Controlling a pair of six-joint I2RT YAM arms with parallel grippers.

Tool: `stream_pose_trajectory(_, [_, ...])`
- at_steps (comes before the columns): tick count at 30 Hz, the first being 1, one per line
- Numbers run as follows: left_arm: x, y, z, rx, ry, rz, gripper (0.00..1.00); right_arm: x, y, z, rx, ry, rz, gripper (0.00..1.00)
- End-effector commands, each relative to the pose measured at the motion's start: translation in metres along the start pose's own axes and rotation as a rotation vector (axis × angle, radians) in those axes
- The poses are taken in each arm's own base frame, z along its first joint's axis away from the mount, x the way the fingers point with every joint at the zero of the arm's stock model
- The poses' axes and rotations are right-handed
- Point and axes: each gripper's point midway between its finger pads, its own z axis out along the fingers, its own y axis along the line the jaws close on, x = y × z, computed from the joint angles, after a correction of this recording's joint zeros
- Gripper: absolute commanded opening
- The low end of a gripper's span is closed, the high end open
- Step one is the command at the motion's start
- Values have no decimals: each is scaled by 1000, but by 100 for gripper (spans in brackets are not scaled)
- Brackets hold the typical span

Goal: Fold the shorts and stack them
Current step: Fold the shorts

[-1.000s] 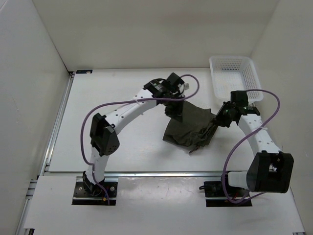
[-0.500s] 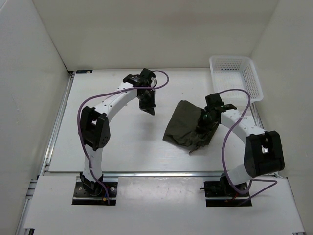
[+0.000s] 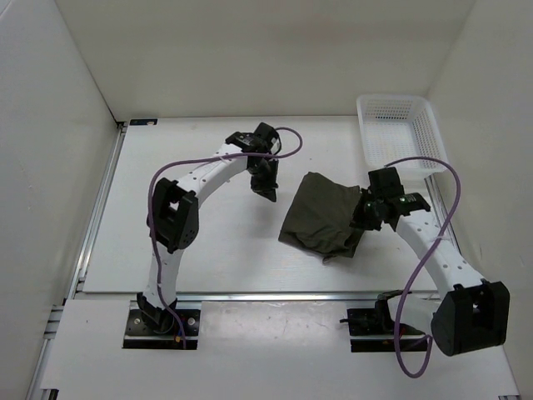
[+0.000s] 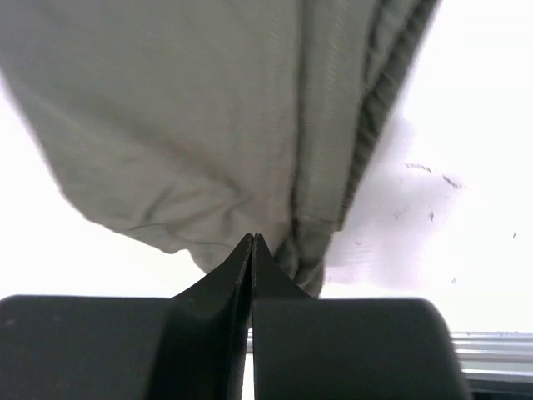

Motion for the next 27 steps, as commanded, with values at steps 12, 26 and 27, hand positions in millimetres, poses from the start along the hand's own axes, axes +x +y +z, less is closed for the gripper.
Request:
stream_pose_trajectory(12, [2, -26, 48, 133, 68, 67, 79, 41, -30, 40, 158, 158, -28, 0])
stream_pose_trajectory(26, [19, -26, 69, 139, 113, 81, 60, -37, -21, -16, 132, -94, 118, 86])
stream_pose_trajectory(27, [16, -27, 61, 131, 91, 86, 61, -40, -26, -12, 138, -88, 134, 88])
